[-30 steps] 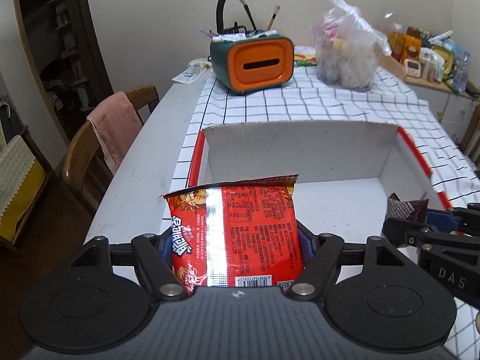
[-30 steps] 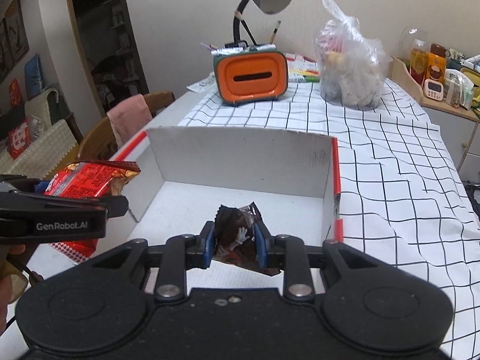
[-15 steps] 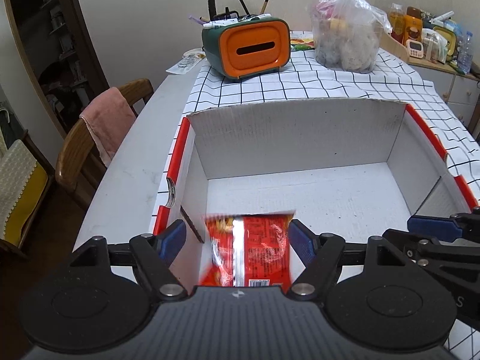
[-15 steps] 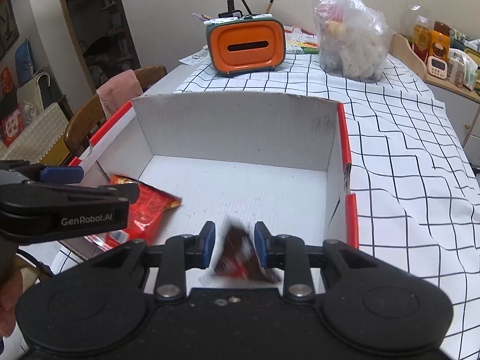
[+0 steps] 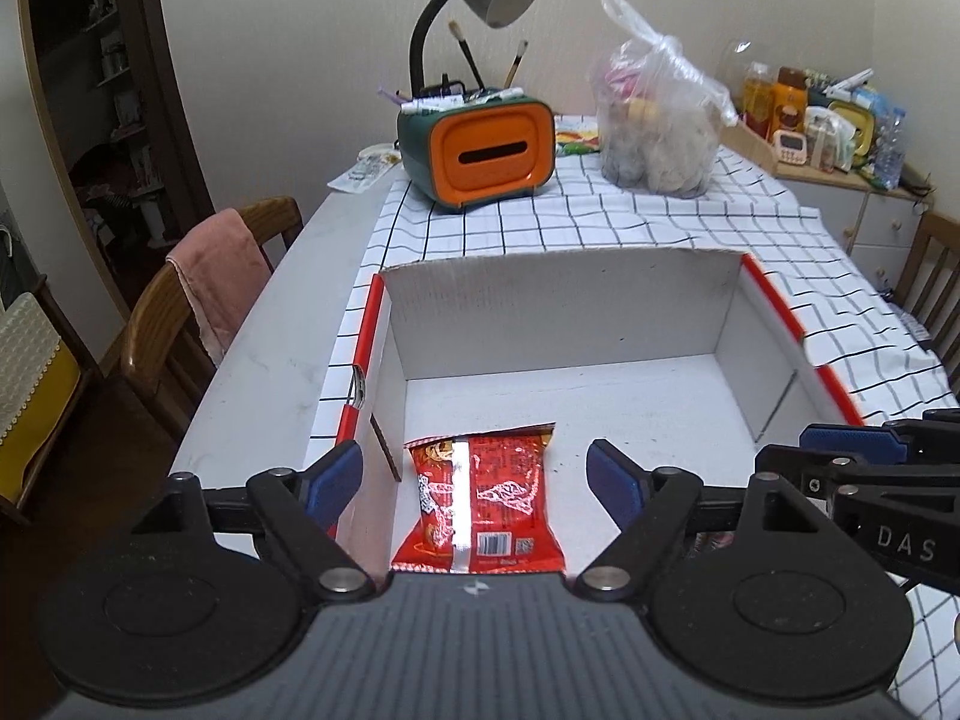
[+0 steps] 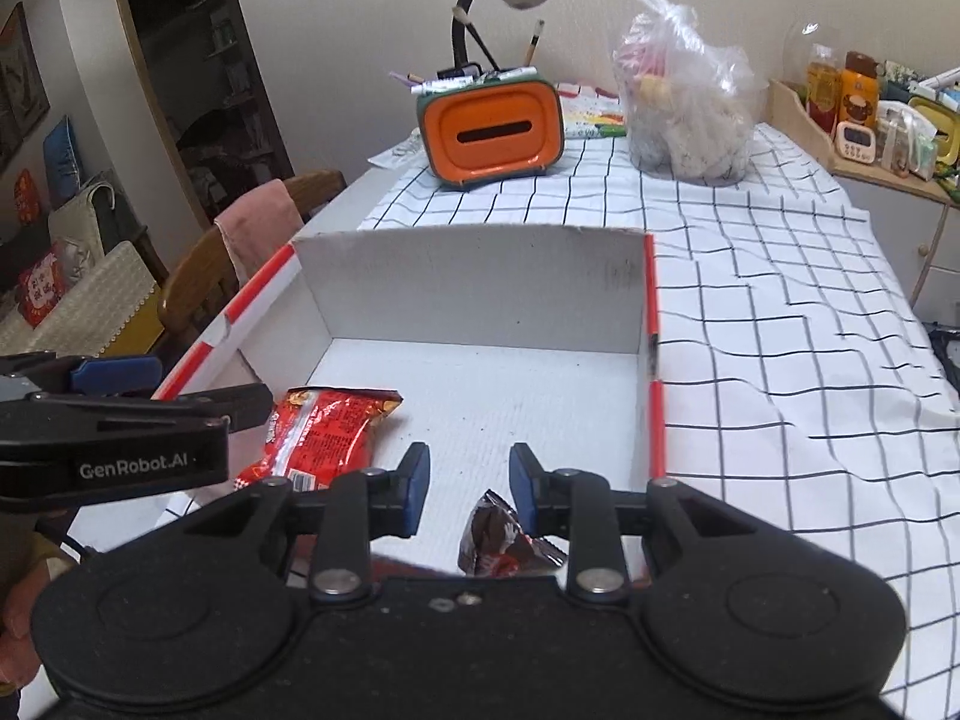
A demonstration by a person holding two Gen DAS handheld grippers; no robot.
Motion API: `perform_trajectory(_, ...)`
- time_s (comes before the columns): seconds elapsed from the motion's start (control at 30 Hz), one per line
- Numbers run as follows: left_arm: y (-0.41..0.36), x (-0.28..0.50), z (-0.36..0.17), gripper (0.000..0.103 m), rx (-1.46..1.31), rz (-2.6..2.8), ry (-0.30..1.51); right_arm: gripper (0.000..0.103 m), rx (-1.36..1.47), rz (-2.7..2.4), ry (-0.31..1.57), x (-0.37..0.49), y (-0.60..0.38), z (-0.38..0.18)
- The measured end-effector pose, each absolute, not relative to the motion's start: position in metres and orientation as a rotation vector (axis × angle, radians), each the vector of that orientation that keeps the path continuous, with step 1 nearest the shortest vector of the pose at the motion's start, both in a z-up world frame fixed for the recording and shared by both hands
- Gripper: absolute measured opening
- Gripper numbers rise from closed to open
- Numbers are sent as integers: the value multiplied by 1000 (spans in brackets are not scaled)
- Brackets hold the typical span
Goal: Organize snacks
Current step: 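Open the left tool over the box while the right tool releases its packet inside, then grasp the green packet with the right tool while the left tool grasps the black packet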
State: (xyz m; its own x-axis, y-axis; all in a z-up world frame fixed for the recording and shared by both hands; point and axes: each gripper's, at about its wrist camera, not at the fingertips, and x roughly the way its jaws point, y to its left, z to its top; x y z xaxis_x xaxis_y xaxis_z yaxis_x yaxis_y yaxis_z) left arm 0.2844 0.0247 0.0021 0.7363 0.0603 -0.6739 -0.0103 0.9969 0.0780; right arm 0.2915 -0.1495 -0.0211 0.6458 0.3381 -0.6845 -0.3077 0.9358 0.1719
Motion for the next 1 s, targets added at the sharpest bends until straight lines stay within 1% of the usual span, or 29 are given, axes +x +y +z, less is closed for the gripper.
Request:
perform_trajectory(0.23,25,249,15,82,57,1,702,30,39,405,744,259,-156,-3)
perform_trajectory(0.3,26,238,19,85,53,-8,687,31,41,413,734,249,-158,0)
perform_trajectory(0.37,28,227,22,85,44,-15,676,35,44,420,721,239,-161,4)
perform_trajectory(0.4,28,222,23,86,40,-18,674,38,50,423,715,234,-163,5)
perform_trajectory(0.47,31,210,25,86,31,-25,669,48,58,437,704,224,-166,7)
perform_trajectory(0.5,32,204,26,86,30,-31,667,56,58,443,699,219,-168,8)
perform_trajectory(0.53,33,198,26,86,30,-32,664,65,59,448,695,214,-169,8)
perform_trajectory(0.57,34,192,26,86,29,-32,661,83,58,451,691,209,-170,8)
perform_trajectory(0.63,37,181,24,87,21,-42,661,99,51,456,679,197,-173,8)
perform_trajectory(0.77,43,159,20,88,7,-56,667,99,39,468,669,173,-176,6)
perform_trajectory(0.83,47,148,16,94,-6,-64,668,100,27,477,673,164,-176,4)
perform_trajectory(0.87,48,143,14,98,-11,-67,669,103,21,482,676,159,-177,3)
perform_trajectory(0.9,50,139,11,99,-18,-71,670,103,18,480,680,154,-178,1)
perform_trajectory(1.0,54,130,2,99,-31,-81,696,103,0,476,719,146,-180,-10)
